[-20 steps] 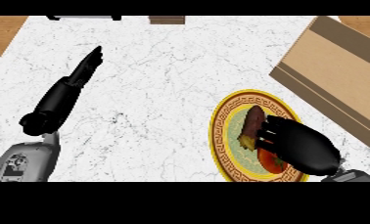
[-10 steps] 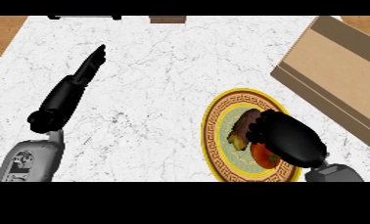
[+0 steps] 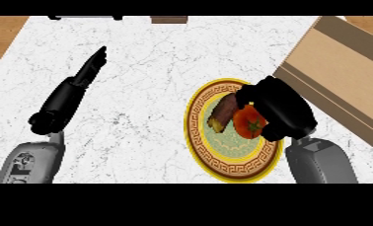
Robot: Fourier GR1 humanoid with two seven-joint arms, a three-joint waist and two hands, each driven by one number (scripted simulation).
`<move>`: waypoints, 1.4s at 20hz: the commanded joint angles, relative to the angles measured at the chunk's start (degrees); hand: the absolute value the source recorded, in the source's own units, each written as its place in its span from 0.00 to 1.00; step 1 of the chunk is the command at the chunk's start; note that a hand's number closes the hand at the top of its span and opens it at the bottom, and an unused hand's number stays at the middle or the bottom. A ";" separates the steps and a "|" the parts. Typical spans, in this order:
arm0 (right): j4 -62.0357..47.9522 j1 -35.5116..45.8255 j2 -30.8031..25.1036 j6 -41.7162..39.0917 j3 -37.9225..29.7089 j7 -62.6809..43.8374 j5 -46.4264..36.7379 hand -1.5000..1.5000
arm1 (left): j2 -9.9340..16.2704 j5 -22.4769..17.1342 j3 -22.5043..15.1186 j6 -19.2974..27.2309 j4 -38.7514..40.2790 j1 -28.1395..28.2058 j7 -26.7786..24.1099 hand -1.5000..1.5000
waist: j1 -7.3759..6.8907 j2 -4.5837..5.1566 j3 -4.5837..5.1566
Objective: Pick the tomato from the plate and place it in the cardboard box
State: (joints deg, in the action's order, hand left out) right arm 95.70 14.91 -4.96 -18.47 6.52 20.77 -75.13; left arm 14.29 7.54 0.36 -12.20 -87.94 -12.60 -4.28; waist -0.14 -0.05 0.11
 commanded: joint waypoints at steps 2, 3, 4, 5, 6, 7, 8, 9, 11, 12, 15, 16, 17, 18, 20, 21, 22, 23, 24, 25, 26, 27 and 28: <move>10.46 4.69 1.43 -7.84 -2.69 -6.36 2.09 1.00 | -1.17 0.91 -1.09 0.48 -3.01 1.01 2.69 0.50 | 0.30 -0.18 -0.10; 13.06 7.16 1.41 -12.22 -4.64 -8.16 3.73 1.00 | 0.24 -0.58 1.06 -0.96 0.54 -0.46 -0.06 0.50 | 0.58 -0.14 -0.07; 10.89 7.61 2.07 -8.39 -7.81 -9.24 4.04 1.00 | -0.78 0.55 0.15 0.10 0.48 2.44 -2.16 0.50 | 0.32 -0.06 -0.08; 14.56 5.82 2.23 -9.29 -9.78 -10.21 5.64 1.00 | 0.74 -0.18 0.64 -1.04 -3.17 3.61 -0.34 0.50 | 0.35 -0.27 -0.10; 15.23 6.61 3.50 -8.52 -11.23 -13.39 4.88 1.00 | -0.24 1.49 0.75 0.94 1.40 0.93 -1.66 0.50 | 1.07 -0.12 -0.08; 15.22 10.33 4.80 -10.93 -15.02 -16.37 7.51 1.00 | -2.28 1.82 -1.46 1.71 -2.07 1.27 1.63 0.50 | 0.78 -0.31 -0.11; 13.36 12.88 4.84 -8.27 -15.47 -21.70 8.97 1.00 | -0.70 0.37 0.09 0.25 -2.15 0.70 1.12 0.50 | -0.01 -0.17 -0.11; 15.09 13.11 4.86 -10.34 -20.02 -21.60 9.85 1.00 | -0.36 1.12 -0.20 0.34 -2.45 1.11 0.37 0.50 | 0.61 -0.26 -0.11; 11.43 18.34 4.90 -8.33 -21.55 -26.97 10.78 1.00 | -0.82 0.62 0.89 0.41 2.38 -1.93 -0.64 0.50 | 0.49 0.23 -0.07; 12.09 18.32 4.69 -7.17 -23.84 -27.70 9.88 1.00 | -0.19 -0.47 0.59 -1.21 -0.53 0.59 0.36 0.50 | 0.10 0.02 -0.10; 5.91 23.48 -1.25 -7.82 -31.21 -27.54 14.06 1.00 | 0.85 -0.41 1.92 -1.10 -1.89 0.63 0.74 0.50 | -0.19 0.10 -0.12; 2.93 26.18 -2.49 -6.47 -32.24 -29.60 12.59 1.00 | -0.89 0.06 0.14 -0.32 -3.92 0.18 3.21 0.50 | -0.46 0.12 -0.13; 1.17 26.22 -4.17 -6.72 -34.47 -27.99 15.45 1.00 | -0.05 0.90 1.21 -0.18 -0.18 -0.83 0.48 0.50 | -0.03 0.21 -0.12; -0.14 27.23 -6.04 -6.01 -35.30 -28.17 15.43 1.00 | -0.29 -0.01 1.06 -1.29 0.11 1.29 -1.14 0.50 | -0.15 0.18 -0.11; -6.37 25.63 -8.17 -1.69 -36.43 -24.85 15.96 1.00 | 0.46 -0.24 2.20 -1.79 2.12 -2.74 -0.08 0.50 | -0.03 0.28 -0.12; -8.32 30.03 -11.83 -5.94 -38.19 -26.76 17.60 1.00 | 0.18 -0.68 2.39 -1.65 1.49 -4.20 1.91 0.50 | -0.03 0.22 -0.12; -11.93 28.70 -15.78 -4.48 -38.57 -22.89 16.73 1.00 | -0.20 -0.50 1.17 -2.00 -1.86 0.10 1.94 0.50 | -0.46 0.21 -0.13; -15.17 27.46 -16.74 -0.87 -37.18 -20.88 14.17 1.00 | -0.31 0.28 0.87 -1.61 -1.67 0.30 0.81 0.50 | -0.63 0.32 -0.13; -18.73 30.36 -18.86 -1.88 -35.92 -21.85 12.48 1.00 | -0.83 0.20 0.89 -1.39 0.08 -1.73 1.64 0.50 | -0.72 0.44 -0.12; -20.67 26.31 -20.27 -1.59 -37.16 -17.77 13.73 1.00 | -0.83 1.21 0.20 -0.88 -2.55 1.97 0.14 0.50 | -0.80 0.36 -0.15; -25.73 30.10 -22.03 -2.25 -36.31 -18.10 13.19 1.00 | -1.32 1.23 0.19 -0.72 -0.63 -0.89 1.05 0.50 | -0.89 0.50 -0.13; -25.43 28.35 -24.94 -6.58 -37.09 -17.31 13.79 1.00 | 0.92 -0.64 2.72 -2.48 0.34 0.09 -1.01 0.50 | -0.61 0.44 -0.11; -27.86 29.11 -25.36 -7.67 -36.66 -17.56 13.88 1.00 | -1.42 2.11 0.88 0.32 2.04 -1.21 -1.79 0.50 | -0.34 0.47 -0.11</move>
State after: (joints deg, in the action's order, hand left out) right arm 76.21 43.07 -24.39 -23.13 -29.79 0.85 -61.13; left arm 13.77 8.18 1.48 -13.27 -88.04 -13.06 -4.25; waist -0.66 0.32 -0.01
